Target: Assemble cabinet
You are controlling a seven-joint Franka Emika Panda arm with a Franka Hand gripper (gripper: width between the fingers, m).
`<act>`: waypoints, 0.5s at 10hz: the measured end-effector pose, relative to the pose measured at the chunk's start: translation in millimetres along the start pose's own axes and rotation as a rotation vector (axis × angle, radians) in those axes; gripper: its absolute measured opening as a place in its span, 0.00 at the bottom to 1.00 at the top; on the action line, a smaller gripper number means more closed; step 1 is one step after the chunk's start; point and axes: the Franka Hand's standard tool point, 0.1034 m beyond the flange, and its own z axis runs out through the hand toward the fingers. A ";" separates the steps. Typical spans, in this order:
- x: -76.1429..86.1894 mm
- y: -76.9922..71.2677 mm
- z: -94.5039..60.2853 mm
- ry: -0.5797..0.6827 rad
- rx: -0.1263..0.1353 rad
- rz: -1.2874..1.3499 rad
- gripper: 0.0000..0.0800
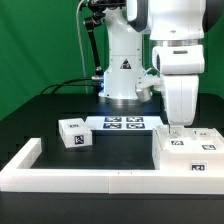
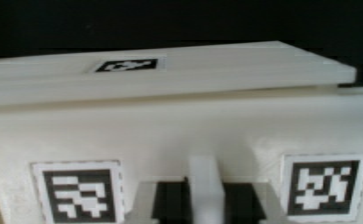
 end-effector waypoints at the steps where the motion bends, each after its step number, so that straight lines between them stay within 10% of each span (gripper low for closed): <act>1: 0.1 3.8 0.1 0.002 -0.004 -0.004 0.09; 5: 0.8 18.5 0.3 -0.004 0.022 -0.020 0.09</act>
Offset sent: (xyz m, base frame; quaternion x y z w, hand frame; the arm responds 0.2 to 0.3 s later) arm 0.0284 0.0100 -0.0088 0.0068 0.0142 -0.0152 0.9998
